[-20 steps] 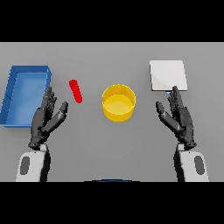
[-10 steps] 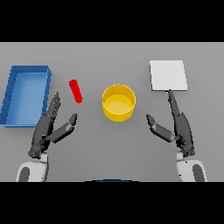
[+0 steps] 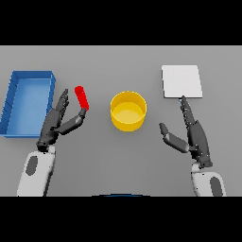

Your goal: Pick up the red beaker and tilt it to pour out 1 green nut into yellow bowl. Pick up the yellow bowl and place it on the metallic measuring scale.

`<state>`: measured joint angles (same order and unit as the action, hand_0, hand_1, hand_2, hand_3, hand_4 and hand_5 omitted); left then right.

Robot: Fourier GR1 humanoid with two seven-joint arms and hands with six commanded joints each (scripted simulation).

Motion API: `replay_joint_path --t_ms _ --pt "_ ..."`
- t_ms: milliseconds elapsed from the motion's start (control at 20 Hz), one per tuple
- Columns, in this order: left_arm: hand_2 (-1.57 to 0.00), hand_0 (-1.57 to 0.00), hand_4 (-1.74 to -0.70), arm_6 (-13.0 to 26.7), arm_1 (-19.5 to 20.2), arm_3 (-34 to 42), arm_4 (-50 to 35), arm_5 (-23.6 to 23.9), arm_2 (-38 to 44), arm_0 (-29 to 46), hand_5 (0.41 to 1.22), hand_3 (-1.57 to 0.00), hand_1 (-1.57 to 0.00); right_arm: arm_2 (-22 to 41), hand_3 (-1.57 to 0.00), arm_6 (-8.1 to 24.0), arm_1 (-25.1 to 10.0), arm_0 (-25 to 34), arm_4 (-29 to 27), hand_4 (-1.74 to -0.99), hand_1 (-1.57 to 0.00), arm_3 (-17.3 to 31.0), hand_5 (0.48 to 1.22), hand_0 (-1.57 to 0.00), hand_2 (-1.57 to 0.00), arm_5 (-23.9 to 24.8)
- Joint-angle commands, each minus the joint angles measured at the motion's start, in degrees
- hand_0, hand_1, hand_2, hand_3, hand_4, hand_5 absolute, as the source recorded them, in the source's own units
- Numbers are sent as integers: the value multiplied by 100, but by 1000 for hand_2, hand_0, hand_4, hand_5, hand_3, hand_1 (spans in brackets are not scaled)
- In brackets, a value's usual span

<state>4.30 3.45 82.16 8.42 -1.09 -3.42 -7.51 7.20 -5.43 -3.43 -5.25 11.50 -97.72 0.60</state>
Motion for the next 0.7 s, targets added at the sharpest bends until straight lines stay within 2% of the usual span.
replay_joint_path --t_ms 0,200,400,550,650 --pt "1 1 -1176 -131 7 -221 19 35 59 -153 640 1 1 -13 1 -70 -34 -50 -43 -1225 1 -53 627 1 1 -42" --pt "1 1 -1189 -486 -43 -894 35 -22 117 -681 641 1 1 -22 1 -21 -45 38 38 -1222 1 46 626 1 1 7" --pt "1 1 -1197 -558 -50 -1420 224 102 131 -1149 657 1 1 -13 1 73 -5 74 16 -1227 1 48 630 1 1 6" --pt "1 1 -1196 -511 -80 -1824 308 257 211 -1496 664 1 1 -57 1 -41 -23 -30 -87 -1233 1 38 634 1 1 -47" --pt "1 1 -1203 -613 -141 -2088 344 317 229 -1608 671 1 1 -68 1 8 -34 -38 -99 -1238 1 -64 638 1 1 -33"
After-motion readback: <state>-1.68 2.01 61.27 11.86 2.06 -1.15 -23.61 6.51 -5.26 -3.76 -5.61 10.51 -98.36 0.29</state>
